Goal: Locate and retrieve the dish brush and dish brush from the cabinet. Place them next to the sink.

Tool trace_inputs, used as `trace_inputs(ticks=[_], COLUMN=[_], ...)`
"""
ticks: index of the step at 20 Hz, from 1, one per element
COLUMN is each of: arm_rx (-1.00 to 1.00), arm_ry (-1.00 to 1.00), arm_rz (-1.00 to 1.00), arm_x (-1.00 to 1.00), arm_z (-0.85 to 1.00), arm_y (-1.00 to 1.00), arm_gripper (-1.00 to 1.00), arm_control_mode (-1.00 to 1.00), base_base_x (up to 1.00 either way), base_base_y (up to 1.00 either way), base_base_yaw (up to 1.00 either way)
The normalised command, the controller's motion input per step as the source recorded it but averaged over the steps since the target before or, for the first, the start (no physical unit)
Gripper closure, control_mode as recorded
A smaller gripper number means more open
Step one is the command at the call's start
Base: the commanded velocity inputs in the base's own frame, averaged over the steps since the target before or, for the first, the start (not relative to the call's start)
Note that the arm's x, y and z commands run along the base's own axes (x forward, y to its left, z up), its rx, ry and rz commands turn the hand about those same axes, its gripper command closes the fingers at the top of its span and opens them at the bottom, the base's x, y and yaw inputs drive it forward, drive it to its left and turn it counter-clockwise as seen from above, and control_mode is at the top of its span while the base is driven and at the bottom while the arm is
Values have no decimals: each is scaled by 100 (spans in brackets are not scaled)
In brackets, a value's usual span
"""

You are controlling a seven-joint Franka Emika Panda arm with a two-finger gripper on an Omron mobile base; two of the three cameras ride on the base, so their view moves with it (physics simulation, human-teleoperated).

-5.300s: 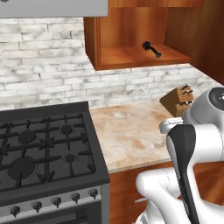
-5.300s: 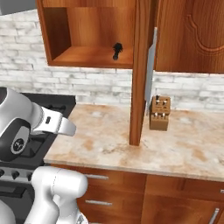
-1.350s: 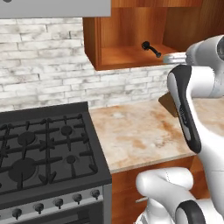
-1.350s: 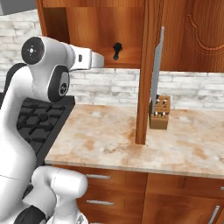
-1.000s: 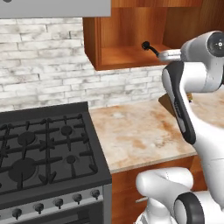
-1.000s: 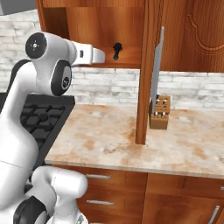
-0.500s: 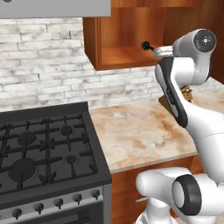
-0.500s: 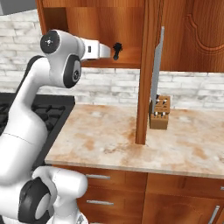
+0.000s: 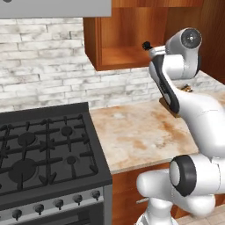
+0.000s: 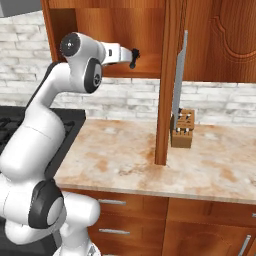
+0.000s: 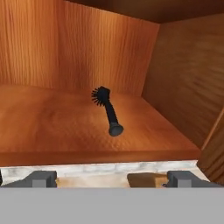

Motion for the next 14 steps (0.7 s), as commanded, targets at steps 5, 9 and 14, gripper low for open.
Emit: trace_inputs(ticks=[5, 9, 14], arm_rx=[-4, -1, -1], arm_ry=[11, 8, 7], arm_rz=[0, 0, 0], arm_x=[46, 44, 41], arm_z=[-3, -10, -7], arm_y=[-3, -7, -12], arm_gripper=[-100, -100, -100], arm_control_mode=[-100, -100, -100], base_base_x=[0, 0, 0], base_base_y=[0, 0, 0], base_base_yaw=[0, 0, 0])
